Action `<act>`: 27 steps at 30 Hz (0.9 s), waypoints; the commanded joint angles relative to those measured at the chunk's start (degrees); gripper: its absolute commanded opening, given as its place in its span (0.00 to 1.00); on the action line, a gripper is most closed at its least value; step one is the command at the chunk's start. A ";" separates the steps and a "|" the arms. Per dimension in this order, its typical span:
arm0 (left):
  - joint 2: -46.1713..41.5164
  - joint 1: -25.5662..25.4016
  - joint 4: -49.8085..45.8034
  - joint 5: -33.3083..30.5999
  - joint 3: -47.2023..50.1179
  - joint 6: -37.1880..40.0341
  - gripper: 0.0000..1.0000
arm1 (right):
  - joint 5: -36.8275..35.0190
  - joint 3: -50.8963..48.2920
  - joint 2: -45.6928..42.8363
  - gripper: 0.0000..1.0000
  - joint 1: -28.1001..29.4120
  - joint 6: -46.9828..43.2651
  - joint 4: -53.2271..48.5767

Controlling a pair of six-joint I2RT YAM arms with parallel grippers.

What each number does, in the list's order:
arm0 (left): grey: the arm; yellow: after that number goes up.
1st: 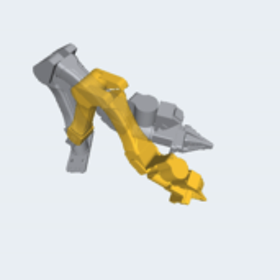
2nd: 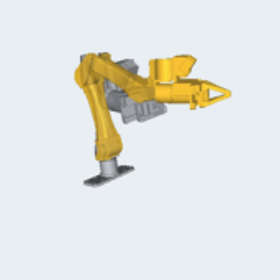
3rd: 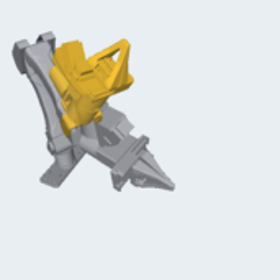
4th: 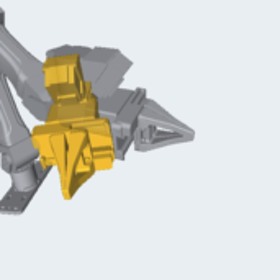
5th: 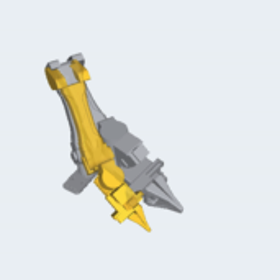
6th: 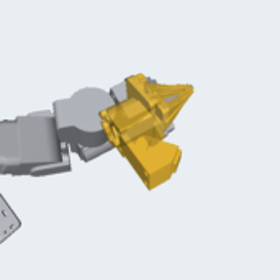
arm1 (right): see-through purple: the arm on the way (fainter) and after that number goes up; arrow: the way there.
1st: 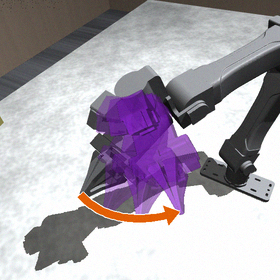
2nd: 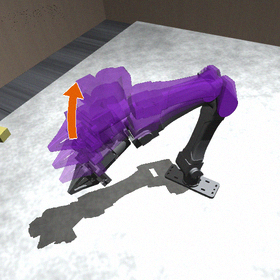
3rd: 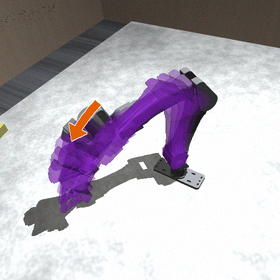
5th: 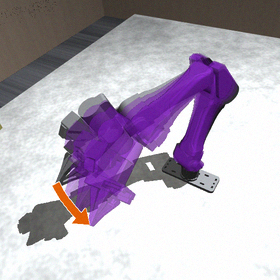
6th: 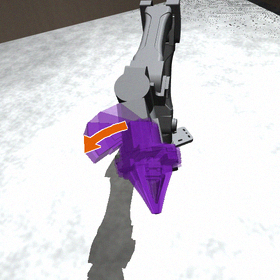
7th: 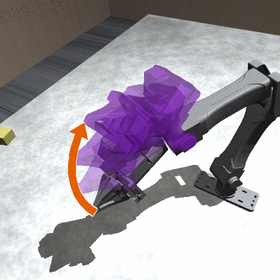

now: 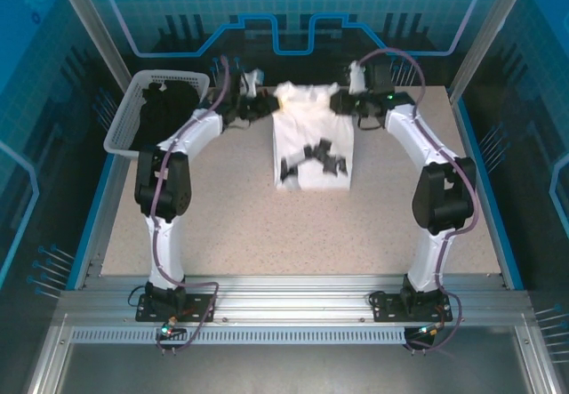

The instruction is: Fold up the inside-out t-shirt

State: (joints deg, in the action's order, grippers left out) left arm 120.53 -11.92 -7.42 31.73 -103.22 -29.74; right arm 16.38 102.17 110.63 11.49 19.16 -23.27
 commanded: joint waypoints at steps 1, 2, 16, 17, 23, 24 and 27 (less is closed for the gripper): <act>-6.38 0.18 1.26 2.49 -2.19 -1.03 0.00 | 3.59 4.03 -4.22 0.00 -0.87 -3.55 1.19; -7.56 0.15 2.52 2.94 -0.49 -1.39 0.00 | 4.26 3.38 -5.00 0.00 -0.82 -4.04 1.64; -32.07 -8.76 31.48 2.78 57.09 -10.23 0.00 | 5.39 -45.44 -29.07 0.04 5.15 0.67 10.88; -33.48 -10.24 32.27 2.30 59.32 -10.43 0.00 | 4.88 -47.66 -30.49 0.04 5.34 1.08 10.30; -33.46 -14.09 31.39 0.82 63.43 -11.56 0.00 | 2.44 -52.51 -32.40 0.05 5.54 0.75 6.74; -32.45 -14.05 30.89 0.35 62.67 -10.97 0.00 | 1.51 -52.09 -31.53 0.06 5.50 0.71 6.19; -28.53 -13.87 26.91 -0.34 58.12 -8.37 0.00 | -3.49 -48.16 -27.97 0.07 5.31 0.76 2.40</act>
State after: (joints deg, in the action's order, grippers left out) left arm 89.01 -26.09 19.94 32.77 -41.06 -40.14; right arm 17.32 50.85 80.25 16.82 19.49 -18.11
